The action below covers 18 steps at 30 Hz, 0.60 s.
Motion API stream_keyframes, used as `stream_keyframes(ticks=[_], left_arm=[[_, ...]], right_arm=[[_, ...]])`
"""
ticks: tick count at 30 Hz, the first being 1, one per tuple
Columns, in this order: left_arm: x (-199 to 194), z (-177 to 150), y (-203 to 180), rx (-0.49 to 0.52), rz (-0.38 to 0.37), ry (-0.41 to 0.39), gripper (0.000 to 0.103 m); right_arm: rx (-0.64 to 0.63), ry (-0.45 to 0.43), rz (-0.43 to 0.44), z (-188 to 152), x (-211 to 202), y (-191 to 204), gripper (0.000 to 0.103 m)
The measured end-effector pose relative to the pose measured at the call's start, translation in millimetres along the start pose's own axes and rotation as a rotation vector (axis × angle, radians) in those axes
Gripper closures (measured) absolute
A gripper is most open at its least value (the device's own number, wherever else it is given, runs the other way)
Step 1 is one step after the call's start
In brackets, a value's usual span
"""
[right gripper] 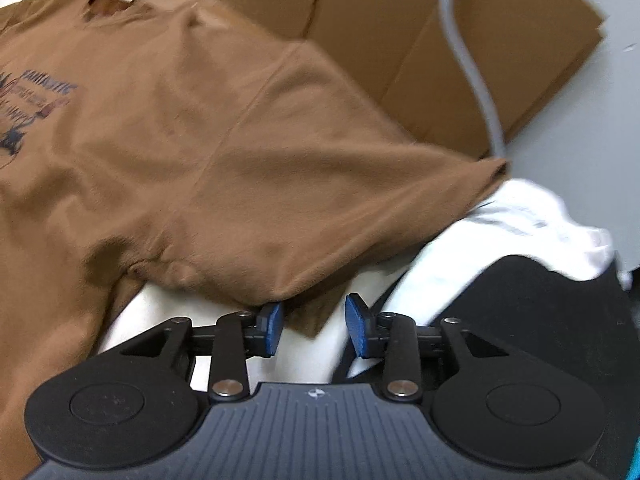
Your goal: Fold clothes
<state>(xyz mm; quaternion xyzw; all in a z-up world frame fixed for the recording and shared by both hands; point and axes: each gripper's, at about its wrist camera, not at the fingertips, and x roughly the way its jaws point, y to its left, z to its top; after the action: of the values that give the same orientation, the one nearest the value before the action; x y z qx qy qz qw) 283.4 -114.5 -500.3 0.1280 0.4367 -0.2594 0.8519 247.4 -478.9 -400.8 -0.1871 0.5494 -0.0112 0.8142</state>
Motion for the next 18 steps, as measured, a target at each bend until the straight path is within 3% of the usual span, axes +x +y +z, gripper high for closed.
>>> stream_keyframes(ticks=[3, 5, 7, 18], left_arm=[[-0.3, 0.0, 0.5, -0.005, -0.001, -0.002, 0.025], [-0.7, -0.2, -0.5, 0.001, -0.003, -0.003, 0.025], [-0.6, -0.4, -0.8, 0.006, -0.003, -0.003, 0.025], [-2.8, 6.1, -8.4, 0.021, -0.001, -0.01, 0.025]], right_arm=[[0.012, -0.003, 0.027, -0.2, 1.5, -6.3, 0.069], [0.023, -0.015, 0.031, -1.7, 0.0, -11.8, 0.087], [0.033, -0.018, 0.031, -2.4, -2.6, -16.3, 0.094], [0.073, -0.064, 0.008, -7.9, -54.7, -36.5, 0.095]])
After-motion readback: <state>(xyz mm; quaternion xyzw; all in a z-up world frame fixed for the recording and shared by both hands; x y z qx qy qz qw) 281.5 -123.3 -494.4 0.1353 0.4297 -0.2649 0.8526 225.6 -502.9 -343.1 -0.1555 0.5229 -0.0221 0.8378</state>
